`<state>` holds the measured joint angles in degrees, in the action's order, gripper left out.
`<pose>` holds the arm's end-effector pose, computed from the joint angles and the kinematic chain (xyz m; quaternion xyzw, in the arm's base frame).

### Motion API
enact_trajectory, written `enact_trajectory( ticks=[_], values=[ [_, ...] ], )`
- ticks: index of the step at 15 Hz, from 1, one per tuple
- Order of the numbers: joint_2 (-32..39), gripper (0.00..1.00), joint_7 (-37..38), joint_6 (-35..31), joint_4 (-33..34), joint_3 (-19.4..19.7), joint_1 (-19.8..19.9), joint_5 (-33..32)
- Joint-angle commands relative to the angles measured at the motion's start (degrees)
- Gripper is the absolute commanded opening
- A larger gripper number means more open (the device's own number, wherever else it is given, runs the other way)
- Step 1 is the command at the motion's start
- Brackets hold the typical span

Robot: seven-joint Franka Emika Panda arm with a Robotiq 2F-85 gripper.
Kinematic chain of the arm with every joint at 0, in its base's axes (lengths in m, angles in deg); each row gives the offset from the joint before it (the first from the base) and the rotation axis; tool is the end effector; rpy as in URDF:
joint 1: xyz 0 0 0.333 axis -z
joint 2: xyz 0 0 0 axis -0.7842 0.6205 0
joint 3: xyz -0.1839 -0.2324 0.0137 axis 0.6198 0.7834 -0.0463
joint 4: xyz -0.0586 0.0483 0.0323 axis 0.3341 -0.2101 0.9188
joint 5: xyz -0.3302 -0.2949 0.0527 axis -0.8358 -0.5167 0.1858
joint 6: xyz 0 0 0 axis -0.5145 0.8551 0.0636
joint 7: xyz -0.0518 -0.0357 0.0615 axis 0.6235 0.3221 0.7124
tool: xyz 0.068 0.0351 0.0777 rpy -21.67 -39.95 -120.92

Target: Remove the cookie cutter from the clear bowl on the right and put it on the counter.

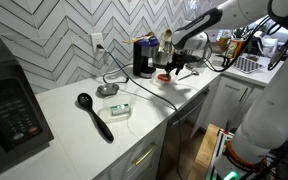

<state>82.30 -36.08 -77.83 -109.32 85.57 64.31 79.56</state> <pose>0.4825 -0.2913 0.3503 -0.9833 0.1572 -0.0887 0.0237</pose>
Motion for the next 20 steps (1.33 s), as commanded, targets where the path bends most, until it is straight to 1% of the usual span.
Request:
enact_trajectory(
  ticks=[1,2,3,4,5,6,7,8,9,10,11,12,13,14,16,20],
  values=[
    [2.3,0.99,-3.0,-4.2,-0.8,-0.9,0.6,-0.9],
    [2.9,0.96,-3.5,-5.1,-0.7,-1.1,0.6,-1.0],
    [3.5,0.95,-4.2,-5.5,-0.4,-1.3,0.6,-0.5],
    [3.9,0.9,-4.6,-6.1,-0.3,-1.5,0.6,-0.5],
    [4.2,0.87,-5.1,-6.5,-0.3,-1.8,0.6,-0.6],
    [4.4,0.74,-5.5,-7.3,-0.5,-2.2,0.5,-1.1],
    [4.6,0.74,-6.0,-7.9,-0.6,-2.5,0.4,-1.3],
    [4.7,0.71,-6.2,-8.7,-0.8,-2.8,0.4,-2.0],
    [4.8,0.61,-6.4,-9.3,-0.9,-3.1,0.4,-2.7],
    [4.7,0.6,-6.2,-9.8,-1.0,-3.3,0.4,-3.7],
    [4.7,0.63,-6.2,-10.4,-1.1,-3.5,0.4,-4.3],
    [4.6,0.6,-6.3,-10.5,-1.0,-3.7,0.4,-4.5],
    [4.7,0.61,-6.4,-10.5,-0.9,-3.8,0.5,-4.8],
    [4.9,0.38,-6.5,-10.5,-1.0,-3.9,0.5,-4.8],
    [4.9,0.34,-6.7,-10.3,-1.2,-4.0,0.5,-4.6],
    [4.1,0.03,-6.7,-9.6,-1.1,-4.1,0.5,-3.9]
  ],
)
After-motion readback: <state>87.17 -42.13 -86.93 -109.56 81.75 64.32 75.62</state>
